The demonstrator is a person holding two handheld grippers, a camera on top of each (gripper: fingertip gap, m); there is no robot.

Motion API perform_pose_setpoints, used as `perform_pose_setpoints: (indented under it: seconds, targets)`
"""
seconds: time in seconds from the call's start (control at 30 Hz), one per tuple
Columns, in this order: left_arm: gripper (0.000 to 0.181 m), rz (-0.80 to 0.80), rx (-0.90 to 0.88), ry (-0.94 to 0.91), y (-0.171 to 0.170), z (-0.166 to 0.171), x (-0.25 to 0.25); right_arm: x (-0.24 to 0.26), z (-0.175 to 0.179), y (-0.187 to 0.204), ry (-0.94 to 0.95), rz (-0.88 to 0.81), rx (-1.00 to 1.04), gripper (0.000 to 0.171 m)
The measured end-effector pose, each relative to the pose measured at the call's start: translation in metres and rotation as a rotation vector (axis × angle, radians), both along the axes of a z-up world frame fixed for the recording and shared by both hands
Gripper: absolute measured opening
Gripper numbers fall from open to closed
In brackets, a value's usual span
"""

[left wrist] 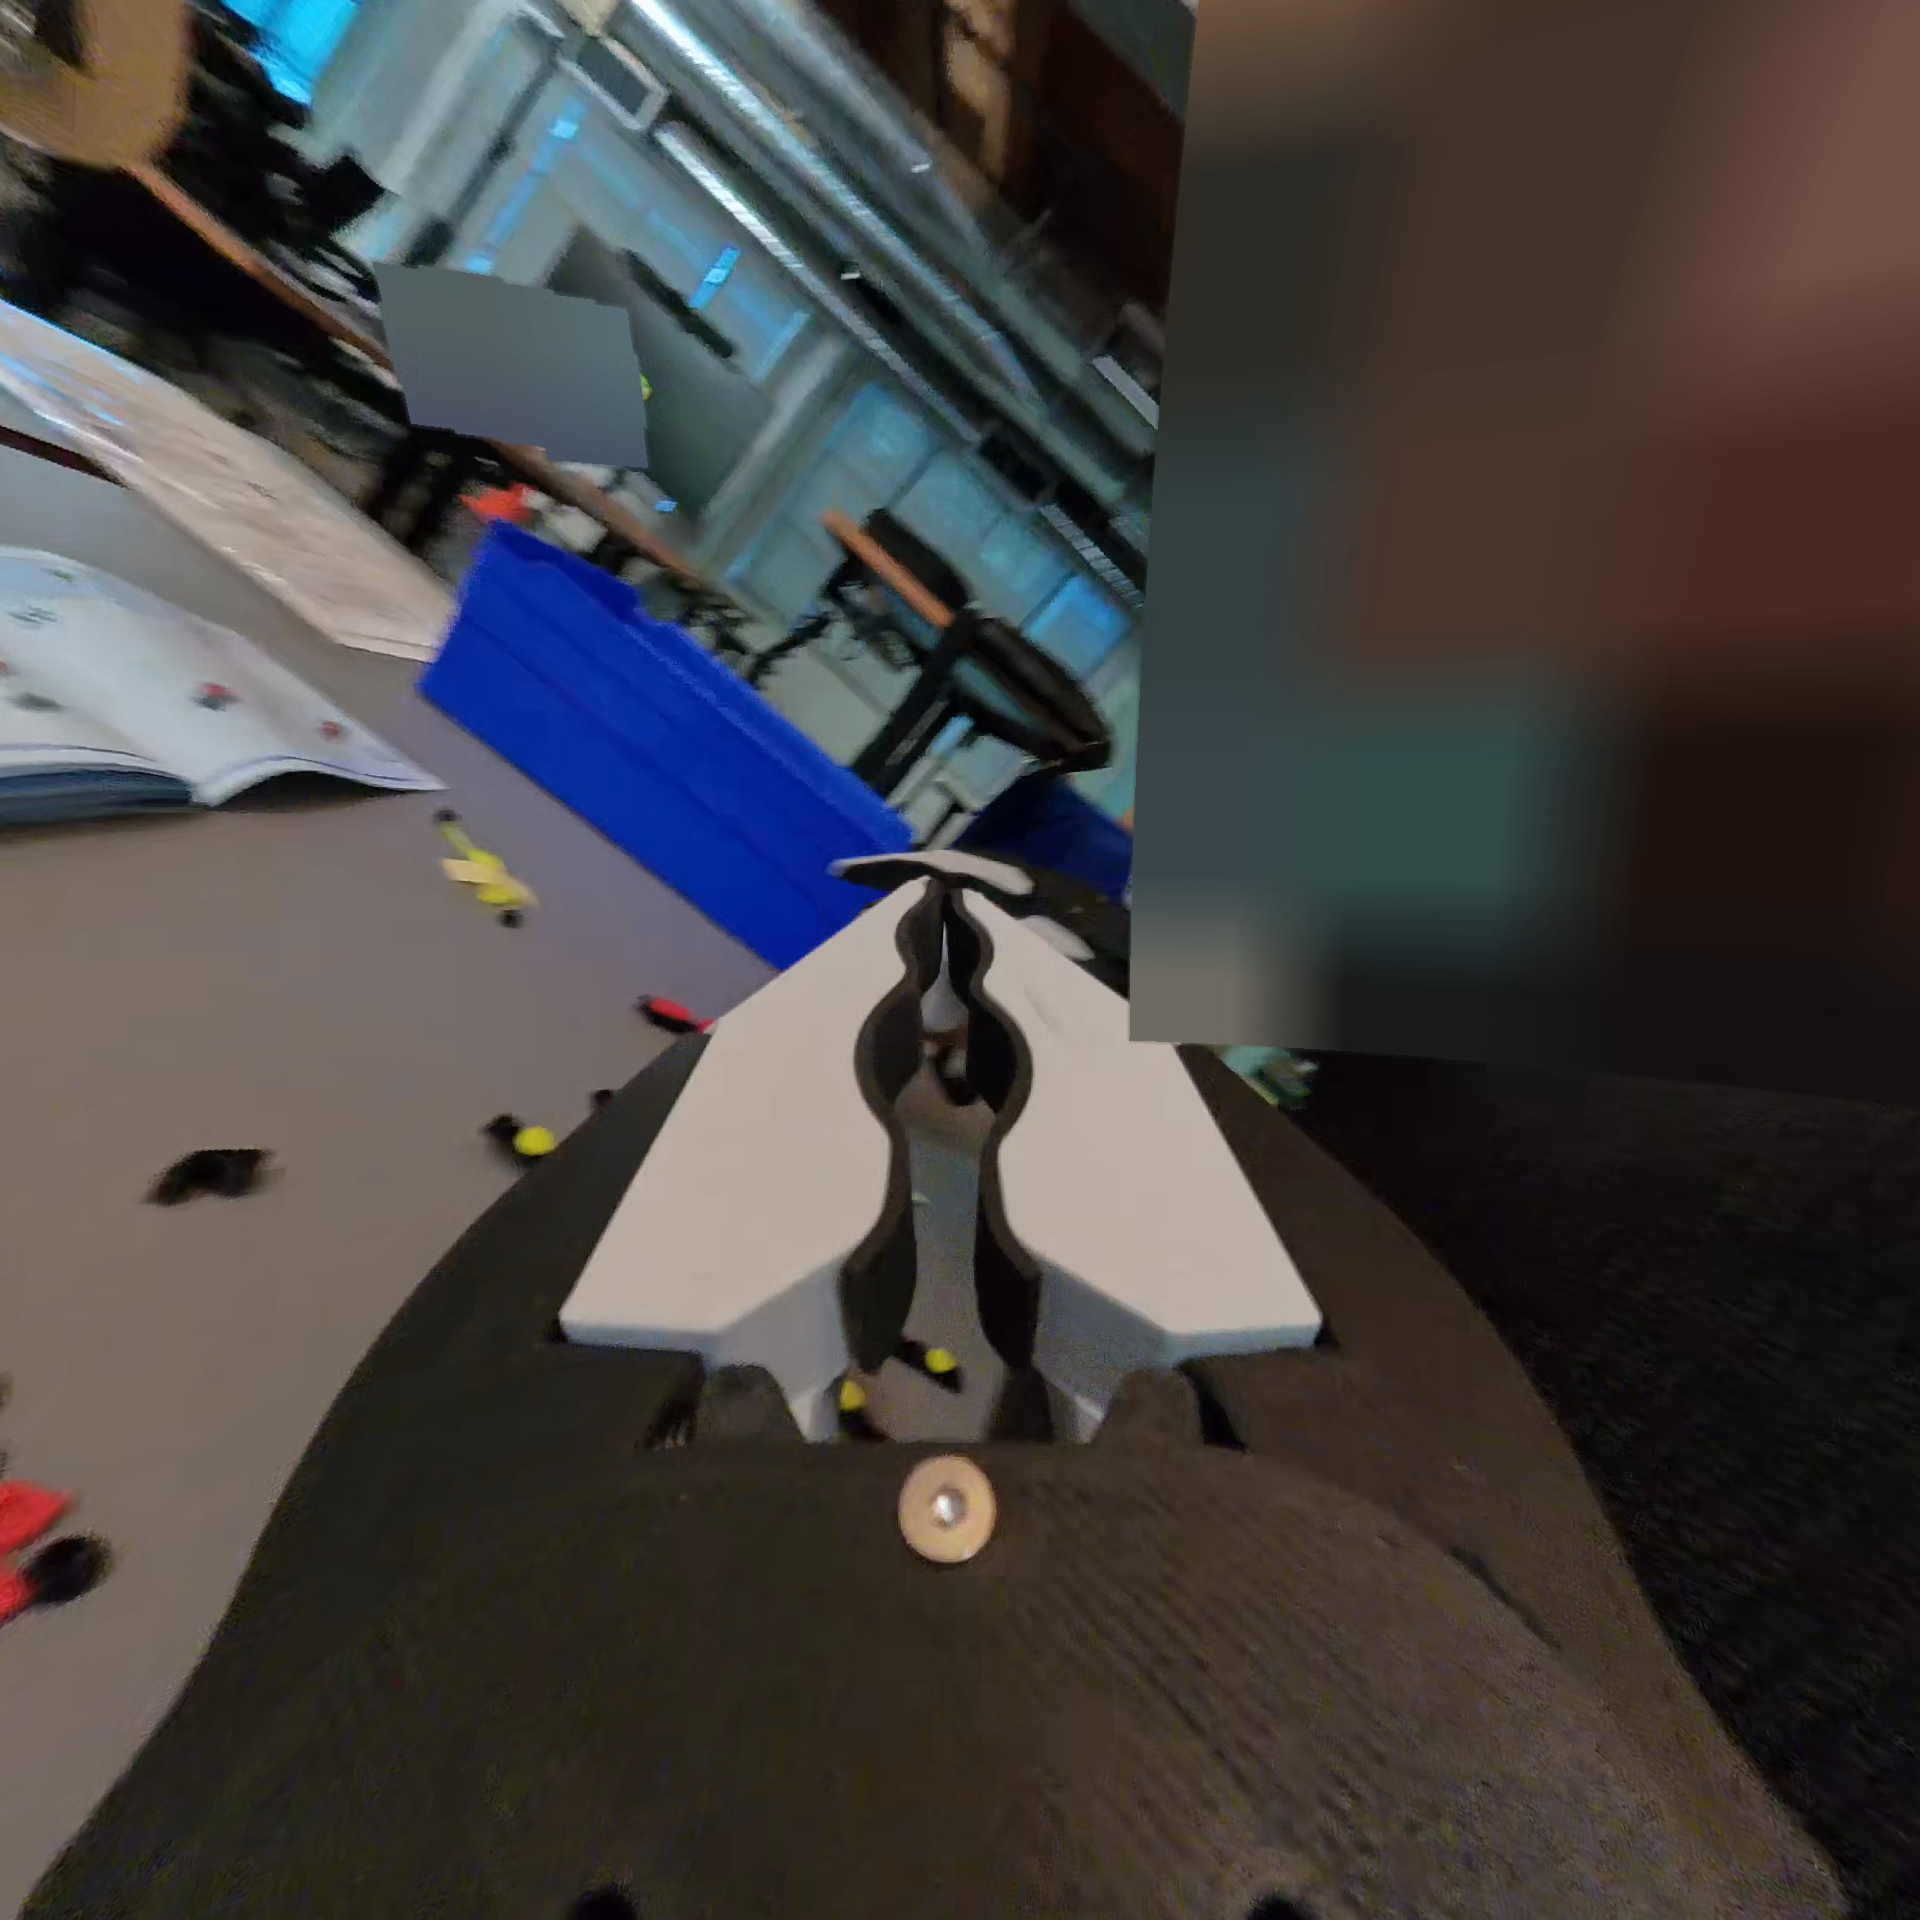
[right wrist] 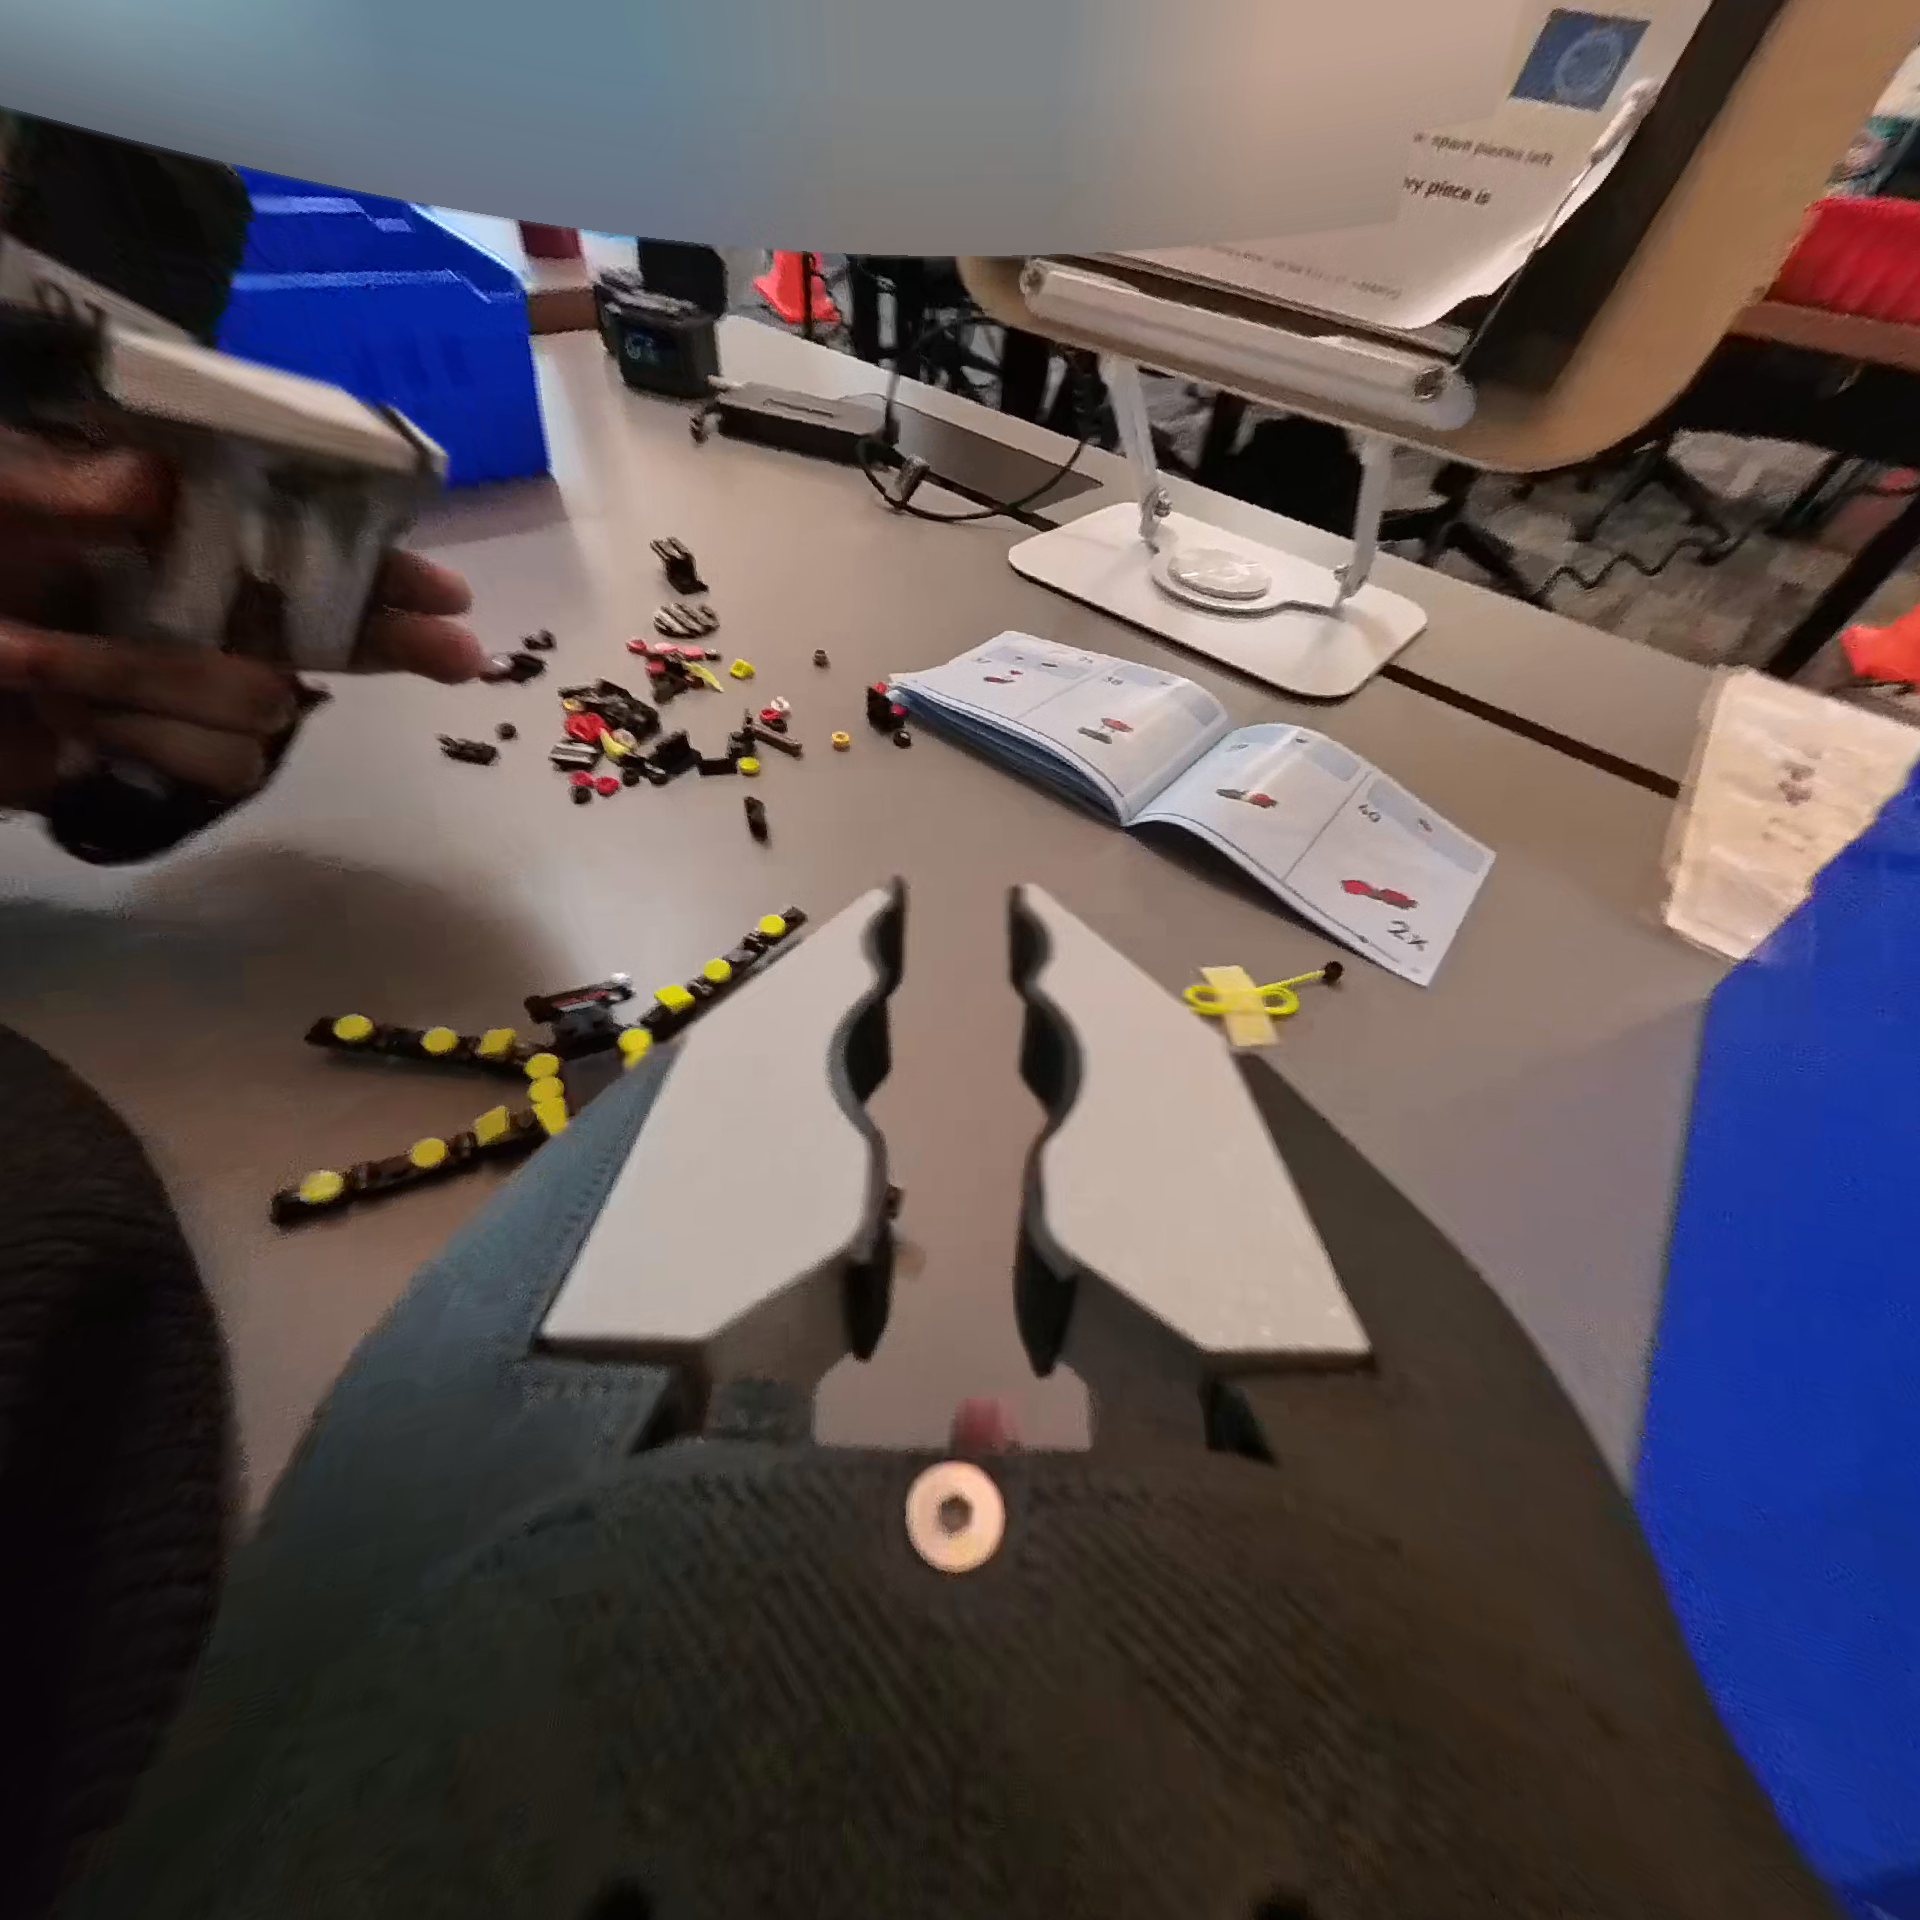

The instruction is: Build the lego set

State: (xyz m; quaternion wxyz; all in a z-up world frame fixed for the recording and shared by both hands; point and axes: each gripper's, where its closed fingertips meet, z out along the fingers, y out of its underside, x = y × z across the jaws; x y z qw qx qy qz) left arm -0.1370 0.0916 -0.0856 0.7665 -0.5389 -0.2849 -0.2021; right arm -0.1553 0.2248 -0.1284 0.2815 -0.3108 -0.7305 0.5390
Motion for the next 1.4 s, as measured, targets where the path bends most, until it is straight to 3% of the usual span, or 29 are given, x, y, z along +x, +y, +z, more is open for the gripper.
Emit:
perform_pose_setpoints:
  seconds: [0.03, 0.2, 0.3, 0.5, 0.63, 1.4]
  targets:
    - [0.0, 0.044, -0.046, 0.032, 0.0, -0.003, -0.002, 0.002, 0.002, -0.002, -0.015, 0.019, -0.031, 0.0]
    - [0.0, 0.185, -0.216, 0.123, 0.003, -0.013, -0.009, -0.005, 0.005, 0.006, -0.033, -0.032, -0.078, 0.0]
    - [0.0, 0.204, -0.266, 0.156, 0.006, -0.016, -0.008, -0.004, -0.001, 0.006, -0.024, -0.032, -0.016, 0.027]
    - [0.0, 0.216, -0.307, 0.157, 0.007, -0.022, -0.008, 0.005, -0.006, -0.003, -0.044, 0.036, 0.014, 0.05]
    - [0.0, 0.189, -0.308, 0.162, 0.011, -0.023, -0.004, 0.015, -0.005, -0.012, -0.131, 0.133, -0.077, 0.041]
    - [0.0, 0.135, -0.412, 0.111, 0.02, -0.045, -0.004, 0.017, -0.011, -0.014, -0.176, 0.152, -0.086, 0.036]
